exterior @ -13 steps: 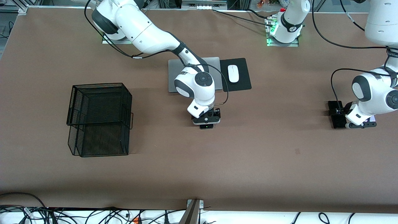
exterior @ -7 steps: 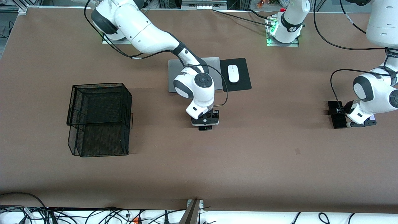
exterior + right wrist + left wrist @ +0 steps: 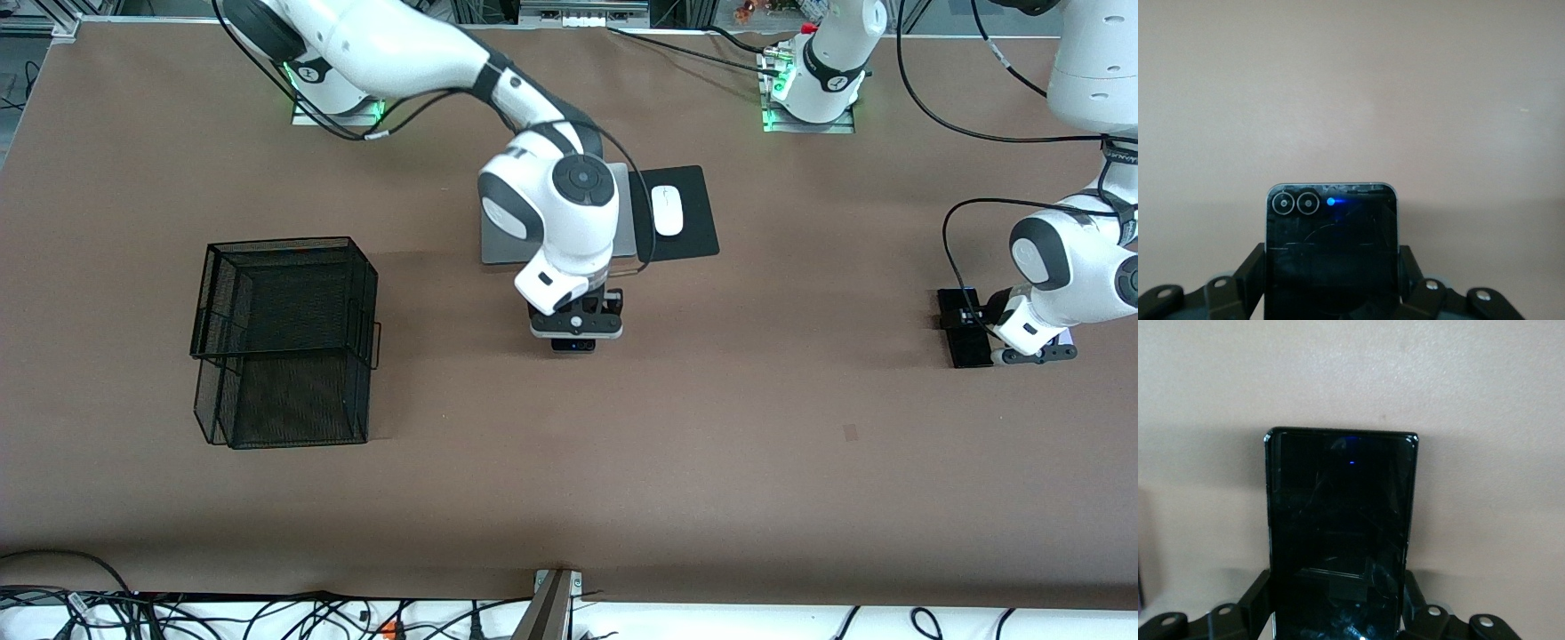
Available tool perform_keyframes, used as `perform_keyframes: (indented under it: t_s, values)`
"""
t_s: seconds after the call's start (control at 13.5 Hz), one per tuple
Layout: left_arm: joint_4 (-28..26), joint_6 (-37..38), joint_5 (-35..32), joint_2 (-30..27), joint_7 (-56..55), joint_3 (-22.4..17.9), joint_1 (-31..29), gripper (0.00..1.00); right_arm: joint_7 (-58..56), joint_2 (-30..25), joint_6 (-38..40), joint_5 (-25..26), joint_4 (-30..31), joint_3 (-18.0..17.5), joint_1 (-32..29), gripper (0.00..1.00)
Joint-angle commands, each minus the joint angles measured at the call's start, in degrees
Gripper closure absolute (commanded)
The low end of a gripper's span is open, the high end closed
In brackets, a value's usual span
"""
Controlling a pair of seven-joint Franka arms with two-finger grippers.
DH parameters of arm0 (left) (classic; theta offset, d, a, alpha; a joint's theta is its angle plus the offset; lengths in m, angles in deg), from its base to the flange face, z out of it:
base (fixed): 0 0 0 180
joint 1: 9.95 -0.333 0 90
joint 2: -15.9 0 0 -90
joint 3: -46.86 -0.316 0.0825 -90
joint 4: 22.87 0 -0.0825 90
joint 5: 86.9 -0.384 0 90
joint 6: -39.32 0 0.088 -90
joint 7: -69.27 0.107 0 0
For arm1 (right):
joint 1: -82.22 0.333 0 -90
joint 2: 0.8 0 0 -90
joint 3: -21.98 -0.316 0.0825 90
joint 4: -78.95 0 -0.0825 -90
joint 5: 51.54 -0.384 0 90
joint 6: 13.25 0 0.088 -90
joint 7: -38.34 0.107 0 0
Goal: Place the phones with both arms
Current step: 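Carry the flip phone to the basket while the left gripper lifts the slab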
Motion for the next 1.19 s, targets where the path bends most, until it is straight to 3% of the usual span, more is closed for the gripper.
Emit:
perform_keyframes:
  t_s: [0.0,0.15,0.22,0.52,0.74,0.89,1.12]
  values:
    - [2.3,4.4,1.7,-1.1,1.4,0.8,0.4,0.76,-7.0,-8.1,8.2,-3.9,1.9,-0.4,-3.2,1.00]
    - [9.4,16.7,1.7,-1.0,1.2,1.5,0.4,0.76,-14.6,-13.6,13.2,-5.7,5.5,0.2,-6.0,1.00]
    - [13.1,23.2,1.7,-1.0,1.0,1.5,0.9,0.76,-16.9,-17.2,13.0,-7.8,9.4,2.5,-7.2,1.00]
    - [21.5,37.2,1.8,-1.4,-2.7,1.6,6.4,0.76,-32.9,-34.6,3.4,-19.3,33.8,18.2,-7.2,1.00]
    - [26.5,42.4,2.3,-1.7,-3.6,2.6,11.5,0.77,-43.9,-43.3,-1.1,-20.3,47.1,28.5,-7.2,1.00]
    - [28.3,42.7,4.5,-2.0,-8.7,6.5,13.2,0.77,-49.8,-46.5,-3.4,-20.4,52.4,34.4,-7.2,1.00]
    - [30.1,42.1,5.1,-1.4,-22.1,16.4,14.5,0.77,-59.5,-48.6,-13.2,-20.4,61.9,43.5,-7.2,1.00]
